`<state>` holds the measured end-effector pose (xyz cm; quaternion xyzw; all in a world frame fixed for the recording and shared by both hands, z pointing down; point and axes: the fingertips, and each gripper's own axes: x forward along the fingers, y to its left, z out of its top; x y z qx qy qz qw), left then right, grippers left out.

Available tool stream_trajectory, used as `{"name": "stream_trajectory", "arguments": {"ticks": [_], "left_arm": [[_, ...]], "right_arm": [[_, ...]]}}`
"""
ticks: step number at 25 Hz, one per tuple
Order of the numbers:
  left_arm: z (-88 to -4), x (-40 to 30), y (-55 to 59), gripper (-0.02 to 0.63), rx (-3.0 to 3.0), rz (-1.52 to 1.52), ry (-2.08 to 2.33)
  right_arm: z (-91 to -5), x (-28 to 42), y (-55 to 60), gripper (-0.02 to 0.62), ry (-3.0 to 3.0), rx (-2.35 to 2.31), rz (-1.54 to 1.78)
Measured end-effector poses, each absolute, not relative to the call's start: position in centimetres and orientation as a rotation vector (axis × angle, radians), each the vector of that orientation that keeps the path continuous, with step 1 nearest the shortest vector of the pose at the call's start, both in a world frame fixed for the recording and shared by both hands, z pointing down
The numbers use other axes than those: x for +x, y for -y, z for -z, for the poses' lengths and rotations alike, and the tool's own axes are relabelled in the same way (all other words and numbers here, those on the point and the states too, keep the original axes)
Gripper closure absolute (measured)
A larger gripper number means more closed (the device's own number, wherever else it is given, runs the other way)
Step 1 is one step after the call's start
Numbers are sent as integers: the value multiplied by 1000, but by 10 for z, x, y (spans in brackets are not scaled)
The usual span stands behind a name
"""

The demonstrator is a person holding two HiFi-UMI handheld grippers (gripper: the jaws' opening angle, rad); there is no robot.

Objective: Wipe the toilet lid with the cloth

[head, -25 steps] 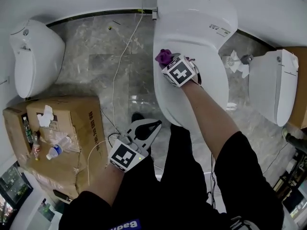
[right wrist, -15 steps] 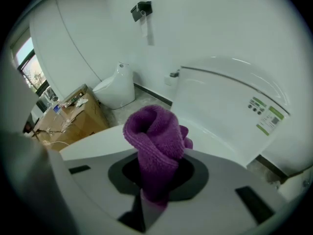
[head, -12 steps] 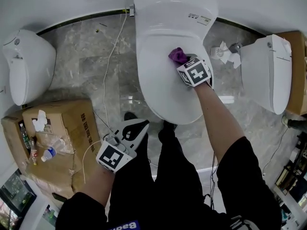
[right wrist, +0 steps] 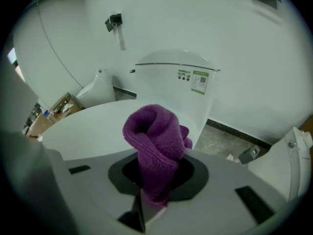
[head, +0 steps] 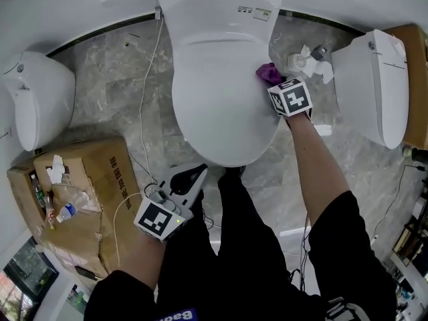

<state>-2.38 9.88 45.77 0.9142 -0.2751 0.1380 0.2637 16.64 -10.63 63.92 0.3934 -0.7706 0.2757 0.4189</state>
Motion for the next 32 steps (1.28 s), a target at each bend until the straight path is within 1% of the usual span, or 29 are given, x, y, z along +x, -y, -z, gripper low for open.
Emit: {"name": "stream_trajectory", "arguments": {"ticks": [2, 4, 7, 13, 17, 24, 29, 32], "left_arm": [[-457, -26, -107, 589, 2477, -363, 726], [-457, -32, -115, 589, 2478, -355, 707], [-454, -49, -124, 589, 2488, -333, 681], [-447, -107, -144, 589, 2500, -297, 685], [-448, -138, -151, 589, 2501, -272, 700], [-459, -152, -160, 589, 2516, -287, 732], [-460, -131, -168, 589, 2490, -294, 779], [-457, -114, -173, 589, 2486, -298, 804]], "right_arm": [[-638, 163, 102, 512, 1924, 1002, -676], [-634, 141, 97, 512, 1947, 980, -639], [-626, 81, 88, 512, 2003, 911, -590], [-615, -64, 53, 512, 2076, 727, -487], [-614, -118, 33, 512, 2093, 683, -423], [-618, -117, 16, 512, 2125, 708, -427], [-613, -111, 13, 512, 2141, 688, -400], [-613, -86, 12, 512, 2093, 676, -369]]}}
